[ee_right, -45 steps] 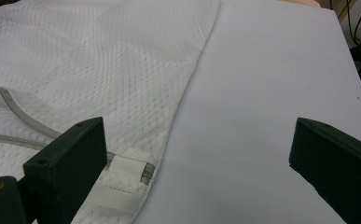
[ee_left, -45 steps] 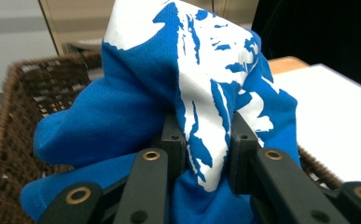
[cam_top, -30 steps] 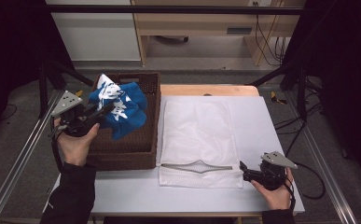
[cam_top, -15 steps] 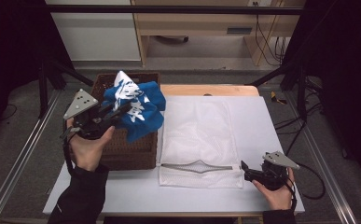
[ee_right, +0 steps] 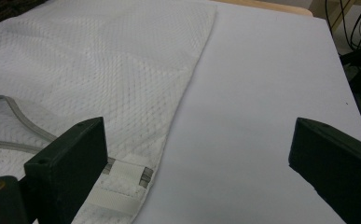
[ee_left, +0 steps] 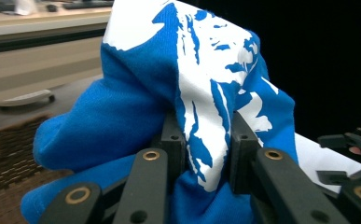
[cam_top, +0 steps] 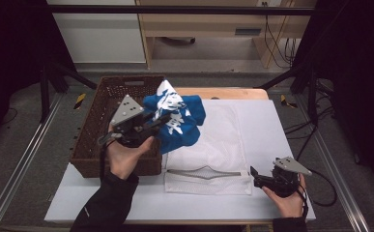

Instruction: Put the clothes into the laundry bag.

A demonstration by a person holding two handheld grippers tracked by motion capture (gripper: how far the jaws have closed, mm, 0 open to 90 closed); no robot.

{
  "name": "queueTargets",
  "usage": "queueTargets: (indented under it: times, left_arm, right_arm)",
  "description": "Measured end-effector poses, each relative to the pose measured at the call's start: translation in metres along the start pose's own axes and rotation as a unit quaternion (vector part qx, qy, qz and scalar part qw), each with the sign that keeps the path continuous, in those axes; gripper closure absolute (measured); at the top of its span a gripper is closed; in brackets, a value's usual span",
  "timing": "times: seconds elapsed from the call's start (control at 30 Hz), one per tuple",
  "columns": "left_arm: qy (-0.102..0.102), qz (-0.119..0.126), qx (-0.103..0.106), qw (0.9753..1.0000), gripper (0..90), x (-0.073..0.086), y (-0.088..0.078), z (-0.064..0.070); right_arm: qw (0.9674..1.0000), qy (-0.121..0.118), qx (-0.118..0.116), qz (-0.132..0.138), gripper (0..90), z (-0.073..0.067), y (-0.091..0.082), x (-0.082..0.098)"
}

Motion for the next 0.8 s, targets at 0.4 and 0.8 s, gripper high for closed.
queueTargets:
  times: [0.4, 0.8]
  left_arm:
    - [0.014, -0.036, 0.043, 0.9984, 73.0, 0.017, 0.056, 0.047]
    - [0.035, -0.064, 0.063, 0.9953, 72.8, 0.051, 0.095, 0.067]
  right_arm:
    - [1.0, 0.003, 0.001, 0.002, 4.8, 0.002, 0.0, 0.0]
    - [1.0, 0.002, -0.002, -0.002, 4.8, 0.0, 0.002, 0.001]
Point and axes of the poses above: each handheld gripper's, and its own axes: y roughly forward along the jaws, x roughly out of its underside, z roughly to its right, the point moved 8 cm from there along y, roughly forward along the jaws, and after that the axes turned 3 degrees about -z, right-handed, at the moved point
